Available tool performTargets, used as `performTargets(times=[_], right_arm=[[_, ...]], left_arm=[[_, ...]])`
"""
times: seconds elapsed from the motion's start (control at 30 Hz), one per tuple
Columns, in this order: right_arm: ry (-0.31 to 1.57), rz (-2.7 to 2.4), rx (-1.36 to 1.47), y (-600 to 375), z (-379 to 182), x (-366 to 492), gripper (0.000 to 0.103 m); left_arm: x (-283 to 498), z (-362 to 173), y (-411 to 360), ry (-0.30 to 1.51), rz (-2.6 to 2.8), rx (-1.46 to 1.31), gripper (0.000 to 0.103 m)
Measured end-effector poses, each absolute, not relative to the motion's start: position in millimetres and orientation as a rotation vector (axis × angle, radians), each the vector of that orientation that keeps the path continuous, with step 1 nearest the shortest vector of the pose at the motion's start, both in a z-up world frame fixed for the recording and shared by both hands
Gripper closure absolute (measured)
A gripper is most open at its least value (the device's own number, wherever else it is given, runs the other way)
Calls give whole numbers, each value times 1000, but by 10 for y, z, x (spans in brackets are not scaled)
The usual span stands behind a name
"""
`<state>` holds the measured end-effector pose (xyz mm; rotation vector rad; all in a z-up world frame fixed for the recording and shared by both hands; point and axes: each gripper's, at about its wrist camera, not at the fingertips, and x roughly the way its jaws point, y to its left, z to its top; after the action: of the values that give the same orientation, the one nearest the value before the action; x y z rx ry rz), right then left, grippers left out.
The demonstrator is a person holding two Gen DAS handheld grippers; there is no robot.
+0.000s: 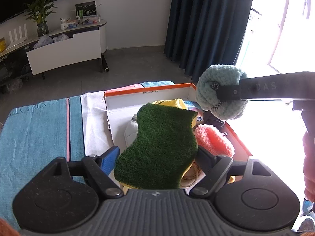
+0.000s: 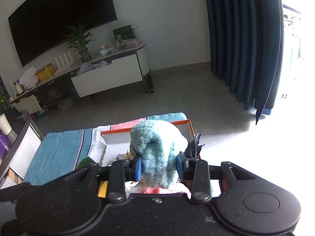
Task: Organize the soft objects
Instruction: 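Carry the sponge in the left tool and knit ball in the right tool over the box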
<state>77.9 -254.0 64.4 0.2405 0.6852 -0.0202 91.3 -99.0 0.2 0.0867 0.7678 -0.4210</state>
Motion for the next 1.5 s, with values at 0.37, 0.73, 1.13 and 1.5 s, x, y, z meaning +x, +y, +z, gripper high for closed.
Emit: performTargets(times=[0.37,0.73,1.13,1.5], right_arm=[[687,-22,239,-2569,629,857,61],[688,-26,243,-2567,610,897,60],[686,-27,240,-2582,624,1036,60],[699,-20,249,-2595,576,1150,53]], left_arm=[[977,-12,-1031,772,-425,89,18],[1126,-27,-1048,782,-412,79,18],[1317,-9,-1126,777,-398,73,19],[1428,-32,-1169,783,-393,71,18]])
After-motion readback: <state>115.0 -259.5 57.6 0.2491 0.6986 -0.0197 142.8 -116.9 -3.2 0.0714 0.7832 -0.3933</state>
